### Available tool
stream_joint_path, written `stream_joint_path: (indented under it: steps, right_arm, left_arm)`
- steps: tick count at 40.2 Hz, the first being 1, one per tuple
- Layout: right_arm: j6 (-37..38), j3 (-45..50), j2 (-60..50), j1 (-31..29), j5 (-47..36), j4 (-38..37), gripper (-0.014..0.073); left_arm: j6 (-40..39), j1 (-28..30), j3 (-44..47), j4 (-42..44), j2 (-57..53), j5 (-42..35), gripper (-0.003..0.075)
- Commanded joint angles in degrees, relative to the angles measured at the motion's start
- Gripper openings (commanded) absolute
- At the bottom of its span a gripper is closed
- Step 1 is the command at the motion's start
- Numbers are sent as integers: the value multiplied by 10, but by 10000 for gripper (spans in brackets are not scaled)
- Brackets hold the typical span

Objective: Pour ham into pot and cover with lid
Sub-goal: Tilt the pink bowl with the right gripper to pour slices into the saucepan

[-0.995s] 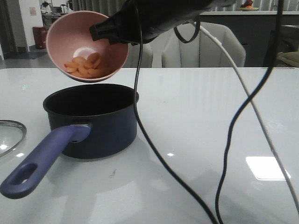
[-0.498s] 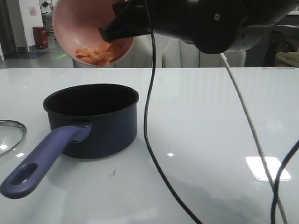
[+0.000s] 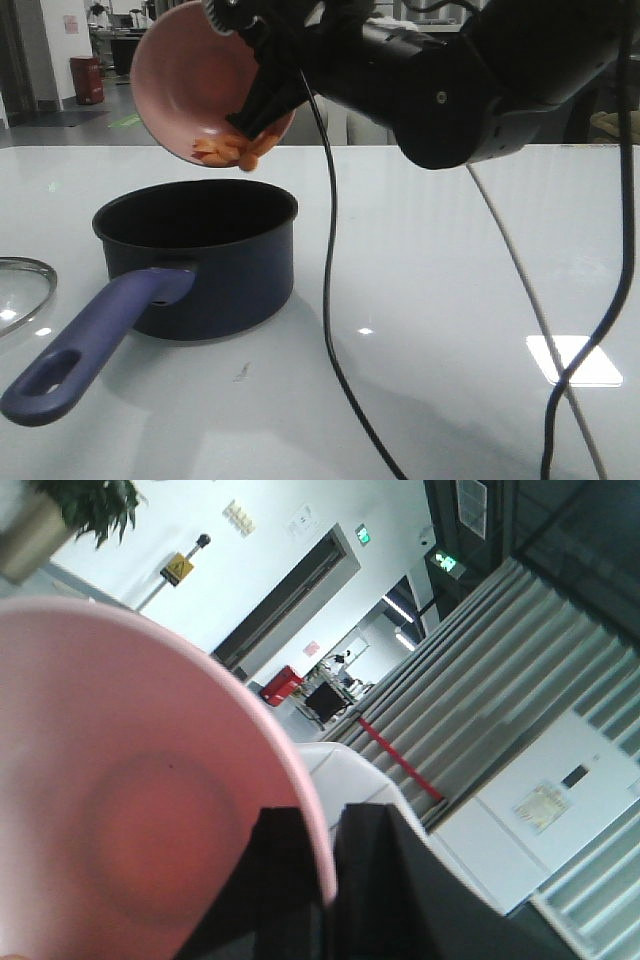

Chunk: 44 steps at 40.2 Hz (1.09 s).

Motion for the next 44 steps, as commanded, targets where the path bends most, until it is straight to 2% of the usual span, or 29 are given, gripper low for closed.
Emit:
stream_joint_path:
  steps: [1,8,12,19,24,28,36,40,44]
  right_arm:
    - [-56,-15,-32,6,-76,-11,143]
    - [-128,-14,-22,12,-82,-29,143]
    - [-178,-14,-3,13,-121,-45,143]
    - [-312,-14,32,13,-137,-96,143]
    - [-325,-15,46,13,-137,-98,143]
    - [-286,-16,47,13,-137,-85,143]
    - [-87,-24,27,13,-131,-9,130]
    - [-8,-24,-1,13,-89,3,130]
    - [68,-27,-37,13,-12,15,130]
  left_arm:
    - [2,-5,-15,-6,6,-41,606]
    - [2,-5,-15,-6,6,-41,606]
    - [2,-5,-15,-6,6,-41,606]
    - [2,-5,-15,-6,6,-41,606]
    - [2,-5,-15,-6,6,-41,606]
    - [2,-5,-15,-6,6,-41,606]
    - [2,-5,-15,-6,6,-41,606]
    - [2,-5,-15,-6,6,-41,606]
    - [2,-5,-15,-6,6,-41,606]
